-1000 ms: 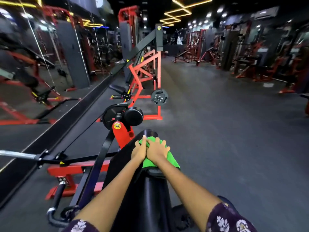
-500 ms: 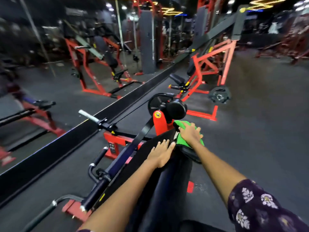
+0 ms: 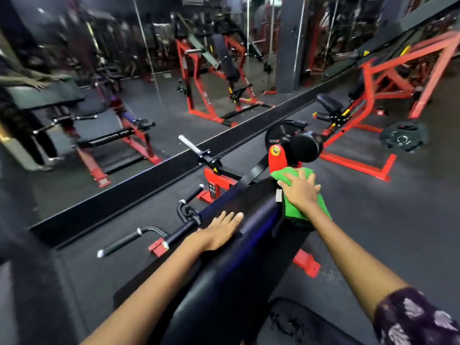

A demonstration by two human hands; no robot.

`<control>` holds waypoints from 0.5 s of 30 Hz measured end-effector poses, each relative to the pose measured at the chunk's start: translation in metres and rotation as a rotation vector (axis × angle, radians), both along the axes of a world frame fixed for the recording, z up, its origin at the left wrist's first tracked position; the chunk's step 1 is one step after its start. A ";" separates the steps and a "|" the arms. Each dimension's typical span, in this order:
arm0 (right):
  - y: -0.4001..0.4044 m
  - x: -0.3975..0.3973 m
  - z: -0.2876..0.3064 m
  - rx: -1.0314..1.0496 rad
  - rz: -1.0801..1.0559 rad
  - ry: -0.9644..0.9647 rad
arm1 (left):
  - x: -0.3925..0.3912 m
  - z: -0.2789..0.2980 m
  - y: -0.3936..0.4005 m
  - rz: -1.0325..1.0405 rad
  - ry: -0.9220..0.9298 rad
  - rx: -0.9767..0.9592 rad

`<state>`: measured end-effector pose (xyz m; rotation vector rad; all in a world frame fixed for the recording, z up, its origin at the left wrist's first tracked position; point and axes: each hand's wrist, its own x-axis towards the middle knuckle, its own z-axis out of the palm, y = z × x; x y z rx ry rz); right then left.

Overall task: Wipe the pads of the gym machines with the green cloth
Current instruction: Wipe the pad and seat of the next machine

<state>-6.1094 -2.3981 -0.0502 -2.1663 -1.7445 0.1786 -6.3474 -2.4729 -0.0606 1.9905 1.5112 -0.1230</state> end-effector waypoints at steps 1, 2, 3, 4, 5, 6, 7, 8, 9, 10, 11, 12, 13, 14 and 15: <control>-0.008 -0.012 -0.002 0.016 0.092 -0.082 | -0.011 -0.002 -0.011 0.068 -0.068 -0.028; -0.018 -0.023 -0.007 0.056 0.185 -0.148 | -0.020 -0.001 -0.023 0.157 -0.136 -0.050; -0.029 -0.030 -0.012 0.092 0.263 -0.185 | -0.028 -0.001 -0.031 0.230 -0.190 -0.062; -0.036 -0.035 -0.015 0.124 0.306 -0.197 | -0.036 0.000 -0.039 0.280 -0.209 -0.069; -0.037 -0.036 -0.013 0.137 0.306 -0.179 | -0.042 0.001 -0.045 0.315 -0.214 -0.077; -0.038 -0.037 -0.010 0.134 0.274 -0.134 | -0.049 0.002 -0.051 0.346 -0.225 -0.080; -0.043 -0.041 -0.006 0.116 0.221 -0.080 | -0.056 0.000 -0.058 0.378 -0.234 -0.094; -0.047 -0.045 -0.006 0.112 0.166 -0.033 | -0.061 -0.006 -0.060 0.394 -0.230 -0.099; -0.055 -0.054 -0.006 0.116 0.132 -0.012 | -0.067 -0.009 -0.067 0.401 -0.222 -0.093; -0.066 -0.066 -0.008 0.130 0.142 -0.018 | -0.067 -0.004 -0.077 0.385 -0.203 -0.071; -0.079 -0.078 -0.012 0.153 0.190 -0.032 | -0.067 -0.001 -0.087 0.360 -0.163 -0.037; -0.094 -0.089 -0.017 0.198 0.263 -0.039 | -0.069 -0.002 -0.095 0.296 -0.089 0.009; -0.111 -0.096 -0.023 0.240 0.349 -0.033 | -0.071 -0.002 -0.101 0.225 0.022 0.072; -0.127 -0.099 -0.028 0.285 0.412 -0.030 | -0.074 0.000 -0.111 0.153 0.126 0.130; -0.131 -0.096 -0.028 0.314 0.433 -0.017 | -0.075 0.000 -0.119 0.112 0.196 0.179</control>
